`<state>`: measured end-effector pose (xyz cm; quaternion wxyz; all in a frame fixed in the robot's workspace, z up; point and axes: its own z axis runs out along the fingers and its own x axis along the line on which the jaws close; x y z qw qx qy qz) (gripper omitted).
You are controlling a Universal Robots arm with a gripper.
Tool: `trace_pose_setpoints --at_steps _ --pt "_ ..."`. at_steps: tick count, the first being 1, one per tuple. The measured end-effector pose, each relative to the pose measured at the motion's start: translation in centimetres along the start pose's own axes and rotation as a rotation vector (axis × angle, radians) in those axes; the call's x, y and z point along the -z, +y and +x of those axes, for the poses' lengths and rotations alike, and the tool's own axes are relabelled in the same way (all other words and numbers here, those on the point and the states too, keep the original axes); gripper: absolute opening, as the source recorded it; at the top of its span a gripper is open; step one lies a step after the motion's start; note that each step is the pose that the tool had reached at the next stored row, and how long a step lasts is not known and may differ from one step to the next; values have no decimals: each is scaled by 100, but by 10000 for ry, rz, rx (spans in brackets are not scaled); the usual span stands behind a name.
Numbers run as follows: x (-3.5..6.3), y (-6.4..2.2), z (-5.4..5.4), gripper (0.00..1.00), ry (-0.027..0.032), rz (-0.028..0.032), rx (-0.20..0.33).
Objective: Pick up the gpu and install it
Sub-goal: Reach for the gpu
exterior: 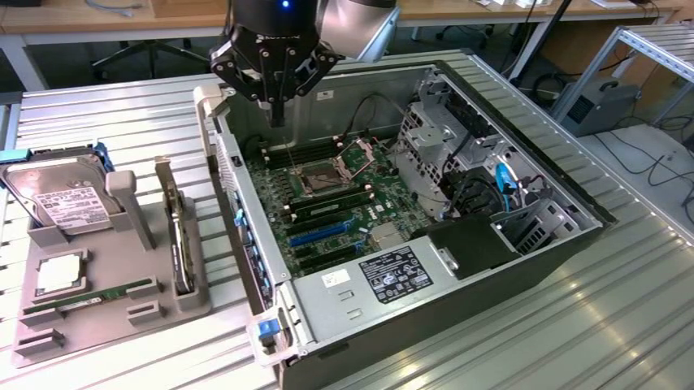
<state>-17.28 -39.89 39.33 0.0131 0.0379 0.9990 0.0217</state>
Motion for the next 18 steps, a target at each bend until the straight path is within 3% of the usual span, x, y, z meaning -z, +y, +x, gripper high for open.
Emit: trace_pose_setpoints --at_steps 18 --pt "2 -4 53 11 0 0 0"
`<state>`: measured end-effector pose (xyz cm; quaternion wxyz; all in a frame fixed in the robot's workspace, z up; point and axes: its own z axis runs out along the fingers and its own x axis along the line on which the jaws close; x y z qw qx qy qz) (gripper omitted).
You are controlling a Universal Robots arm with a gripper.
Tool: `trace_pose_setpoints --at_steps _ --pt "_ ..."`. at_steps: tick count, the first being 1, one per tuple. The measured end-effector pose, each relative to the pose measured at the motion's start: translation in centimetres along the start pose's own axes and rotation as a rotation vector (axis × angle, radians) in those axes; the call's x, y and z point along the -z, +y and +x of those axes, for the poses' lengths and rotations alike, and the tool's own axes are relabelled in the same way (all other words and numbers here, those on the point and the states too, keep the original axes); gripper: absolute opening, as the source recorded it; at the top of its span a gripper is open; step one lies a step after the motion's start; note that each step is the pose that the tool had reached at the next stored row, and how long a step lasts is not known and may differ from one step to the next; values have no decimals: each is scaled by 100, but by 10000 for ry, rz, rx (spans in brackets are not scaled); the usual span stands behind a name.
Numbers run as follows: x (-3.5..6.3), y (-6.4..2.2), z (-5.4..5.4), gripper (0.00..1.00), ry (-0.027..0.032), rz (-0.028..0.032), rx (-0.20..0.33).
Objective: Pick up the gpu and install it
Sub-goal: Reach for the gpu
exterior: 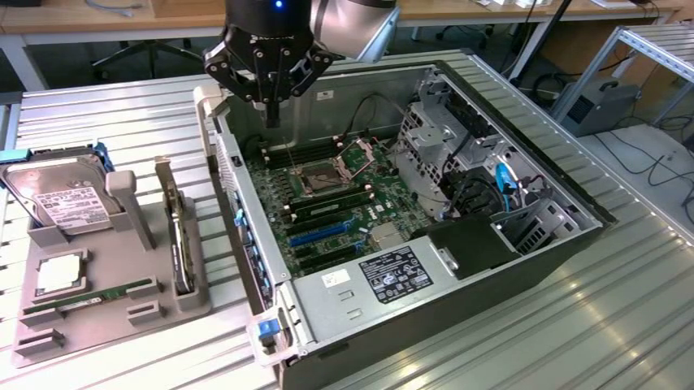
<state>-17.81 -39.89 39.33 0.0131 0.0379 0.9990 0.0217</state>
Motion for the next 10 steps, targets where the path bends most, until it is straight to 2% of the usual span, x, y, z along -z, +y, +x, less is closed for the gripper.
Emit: trace_pose_setpoints --at_steps 10 --pt "1 -2 26 11 0 0 0"
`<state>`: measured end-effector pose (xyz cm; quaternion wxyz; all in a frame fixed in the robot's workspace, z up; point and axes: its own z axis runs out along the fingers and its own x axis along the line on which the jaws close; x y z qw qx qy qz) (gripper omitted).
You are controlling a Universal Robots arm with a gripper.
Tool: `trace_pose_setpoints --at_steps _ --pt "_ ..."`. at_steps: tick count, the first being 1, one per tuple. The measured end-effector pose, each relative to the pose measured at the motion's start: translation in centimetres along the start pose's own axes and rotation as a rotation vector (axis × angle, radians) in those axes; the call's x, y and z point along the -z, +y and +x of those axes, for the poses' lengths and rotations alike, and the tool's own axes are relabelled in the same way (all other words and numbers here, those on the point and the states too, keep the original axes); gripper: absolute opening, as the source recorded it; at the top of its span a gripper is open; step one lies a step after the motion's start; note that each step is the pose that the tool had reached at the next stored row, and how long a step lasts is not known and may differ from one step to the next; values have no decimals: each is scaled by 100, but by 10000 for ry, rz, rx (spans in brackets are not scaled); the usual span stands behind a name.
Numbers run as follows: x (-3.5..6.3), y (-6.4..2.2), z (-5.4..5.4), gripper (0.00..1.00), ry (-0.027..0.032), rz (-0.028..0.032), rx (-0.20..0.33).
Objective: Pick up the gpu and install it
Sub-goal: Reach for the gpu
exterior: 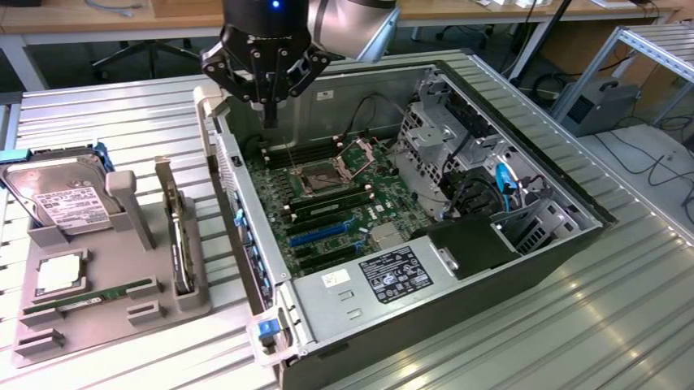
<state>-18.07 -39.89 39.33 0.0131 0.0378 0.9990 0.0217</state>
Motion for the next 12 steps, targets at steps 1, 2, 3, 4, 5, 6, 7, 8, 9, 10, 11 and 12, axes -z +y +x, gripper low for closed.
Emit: trace_pose_setpoints --at_steps 1,2,3,4,5,6,7,8,9,10,11,12 --pt "0 0 3 11 0 0 0" --pt "0 0 5 11 0 0 -1" --pt "0 -1 10 11 0 0 -1" --pt "0 -1 13 11 0 0 0" --pt "1 -1 16 11 0 0 0" --pt "1 -2 19 11 0 0 0" --pt "1 -2 23 11 0 0 -1" --pt "0 -2 25 11 0 0 0" --pt "1 -2 29 11 0 0 -1" --pt "1 -3 33 11 0 0 0" --pt "1 -3 37 11 0 0 0" --pt "1 -3 42 11 0 0 -1"
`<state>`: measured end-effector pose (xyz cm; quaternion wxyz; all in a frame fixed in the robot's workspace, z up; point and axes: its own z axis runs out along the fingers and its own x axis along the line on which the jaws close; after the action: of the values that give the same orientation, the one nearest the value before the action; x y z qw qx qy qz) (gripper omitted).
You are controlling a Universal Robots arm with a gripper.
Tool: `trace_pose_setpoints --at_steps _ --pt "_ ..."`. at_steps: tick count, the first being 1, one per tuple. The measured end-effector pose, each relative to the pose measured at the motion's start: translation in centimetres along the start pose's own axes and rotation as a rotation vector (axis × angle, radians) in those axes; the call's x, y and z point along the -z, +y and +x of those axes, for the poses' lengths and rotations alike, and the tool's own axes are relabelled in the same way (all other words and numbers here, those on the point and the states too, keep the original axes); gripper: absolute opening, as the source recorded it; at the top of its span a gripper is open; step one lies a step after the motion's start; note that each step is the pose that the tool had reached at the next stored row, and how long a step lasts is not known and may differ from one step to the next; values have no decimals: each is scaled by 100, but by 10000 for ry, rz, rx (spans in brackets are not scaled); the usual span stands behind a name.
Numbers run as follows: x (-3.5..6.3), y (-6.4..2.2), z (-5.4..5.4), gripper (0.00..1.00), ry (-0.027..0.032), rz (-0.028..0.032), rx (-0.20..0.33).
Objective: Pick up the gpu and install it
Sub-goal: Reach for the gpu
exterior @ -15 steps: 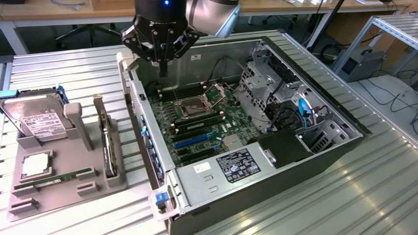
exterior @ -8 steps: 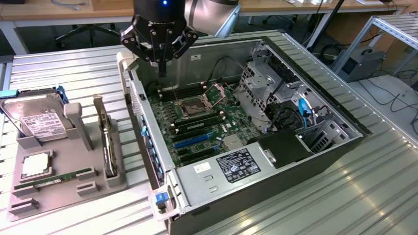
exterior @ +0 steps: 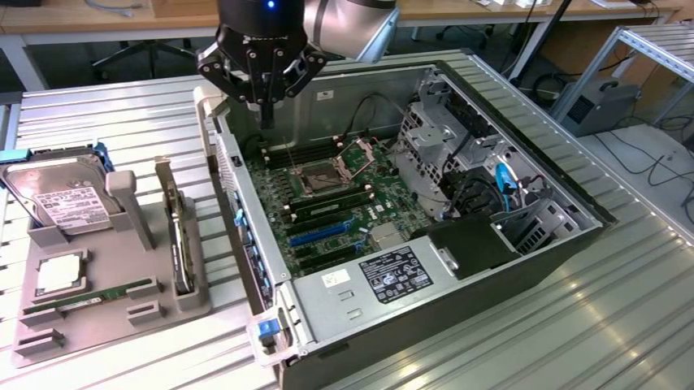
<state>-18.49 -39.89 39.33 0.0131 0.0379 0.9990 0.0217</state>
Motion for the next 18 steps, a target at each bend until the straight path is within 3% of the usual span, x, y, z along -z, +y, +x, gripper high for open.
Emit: trace_pose_setpoints --at_steps 18 --pt "2 -5 67 11 0 0 0"
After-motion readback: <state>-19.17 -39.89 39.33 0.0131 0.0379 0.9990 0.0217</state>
